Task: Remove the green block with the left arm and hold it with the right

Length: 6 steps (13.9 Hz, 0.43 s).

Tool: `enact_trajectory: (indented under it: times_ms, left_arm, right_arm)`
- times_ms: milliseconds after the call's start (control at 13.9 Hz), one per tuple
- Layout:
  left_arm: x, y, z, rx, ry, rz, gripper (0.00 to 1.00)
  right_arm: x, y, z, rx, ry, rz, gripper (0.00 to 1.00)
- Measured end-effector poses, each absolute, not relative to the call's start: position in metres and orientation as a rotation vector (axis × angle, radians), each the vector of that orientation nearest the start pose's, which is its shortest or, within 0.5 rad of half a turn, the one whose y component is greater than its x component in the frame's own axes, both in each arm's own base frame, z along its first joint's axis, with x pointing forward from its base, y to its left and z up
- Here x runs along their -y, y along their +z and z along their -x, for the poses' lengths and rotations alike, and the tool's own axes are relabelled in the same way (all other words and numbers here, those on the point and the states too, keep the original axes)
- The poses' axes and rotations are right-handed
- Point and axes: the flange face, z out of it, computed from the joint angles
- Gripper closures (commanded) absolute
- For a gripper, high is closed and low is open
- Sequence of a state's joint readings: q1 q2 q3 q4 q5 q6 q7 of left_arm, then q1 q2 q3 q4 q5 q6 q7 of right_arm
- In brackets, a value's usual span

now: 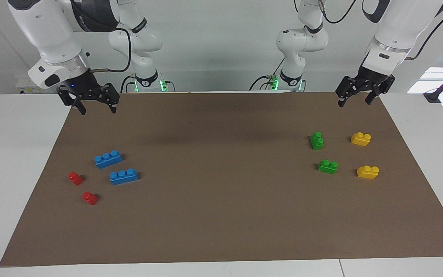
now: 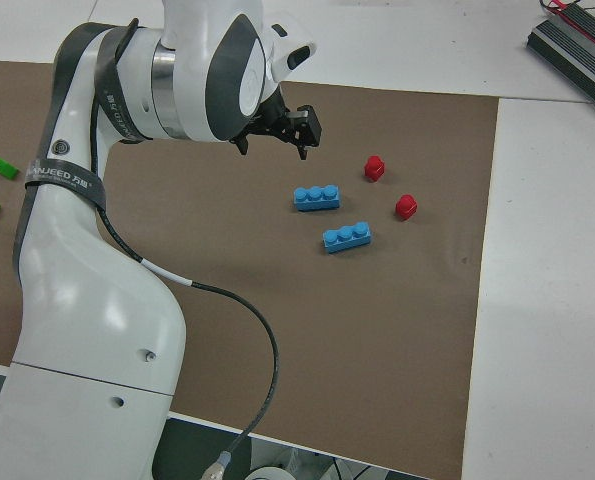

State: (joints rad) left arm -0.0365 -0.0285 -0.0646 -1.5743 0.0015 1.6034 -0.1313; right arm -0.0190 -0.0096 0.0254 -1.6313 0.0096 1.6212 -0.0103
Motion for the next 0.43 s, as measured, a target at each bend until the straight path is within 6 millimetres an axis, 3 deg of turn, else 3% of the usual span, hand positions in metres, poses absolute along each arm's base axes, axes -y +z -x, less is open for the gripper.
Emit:
enact_trajectory:
  times_ms: [431]
  left_arm:
    - [0.0543,0.6409,-0.5474,0.028,-0.098,3.143,0.0]
  right_arm:
    - [-0.0024,0.6057,-0.5549,0.021,0.001,3.138,0.0]
